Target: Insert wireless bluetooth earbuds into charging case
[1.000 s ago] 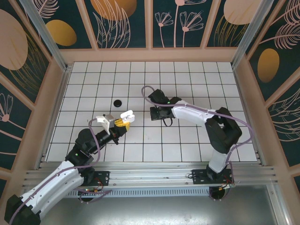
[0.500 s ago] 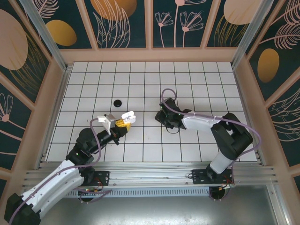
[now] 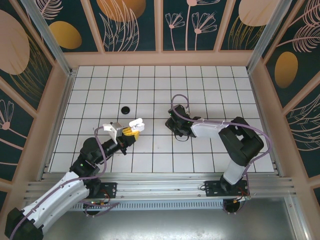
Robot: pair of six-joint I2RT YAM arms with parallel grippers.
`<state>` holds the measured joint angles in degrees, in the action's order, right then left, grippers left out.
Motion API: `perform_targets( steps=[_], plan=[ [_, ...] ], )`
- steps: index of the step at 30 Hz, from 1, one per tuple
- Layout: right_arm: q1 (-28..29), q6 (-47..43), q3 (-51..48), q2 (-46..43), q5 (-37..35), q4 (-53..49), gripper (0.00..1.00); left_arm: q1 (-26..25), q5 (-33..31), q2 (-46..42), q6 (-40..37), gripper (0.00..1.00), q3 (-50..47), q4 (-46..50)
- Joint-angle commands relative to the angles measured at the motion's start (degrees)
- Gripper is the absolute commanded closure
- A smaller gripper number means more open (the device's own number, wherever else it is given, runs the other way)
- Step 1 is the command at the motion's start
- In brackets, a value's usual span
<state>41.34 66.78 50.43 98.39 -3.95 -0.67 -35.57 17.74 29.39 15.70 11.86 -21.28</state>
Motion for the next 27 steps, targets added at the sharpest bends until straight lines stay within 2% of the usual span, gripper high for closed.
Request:
perform_targets(
  steps=[1,14,20,27],
  plan=[
    [-0.2,-0.2,1.8,1.8,-2.2,-1.6,0.69,0.1,1.1,-0.3,-0.1,1.0,-0.5,-3.6],
    [-1.5,-4.4,6.0,5.4,-3.4,-3.8,0.78,0.1,1.6,-0.5,-0.5,1.0,-0.3,-3.3],
    [-1.9,-6.7,6.2,6.5,-4.1,-5.4,0.86,0.1,1.6,-0.5,-0.6,1.0,-0.3,-3.2],
    [-1.6,-16.8,9.1,5.5,-5.3,-10.0,0.94,0.1,2.0,-0.4,-0.9,1.0,0.2,-2.4]
  ],
)
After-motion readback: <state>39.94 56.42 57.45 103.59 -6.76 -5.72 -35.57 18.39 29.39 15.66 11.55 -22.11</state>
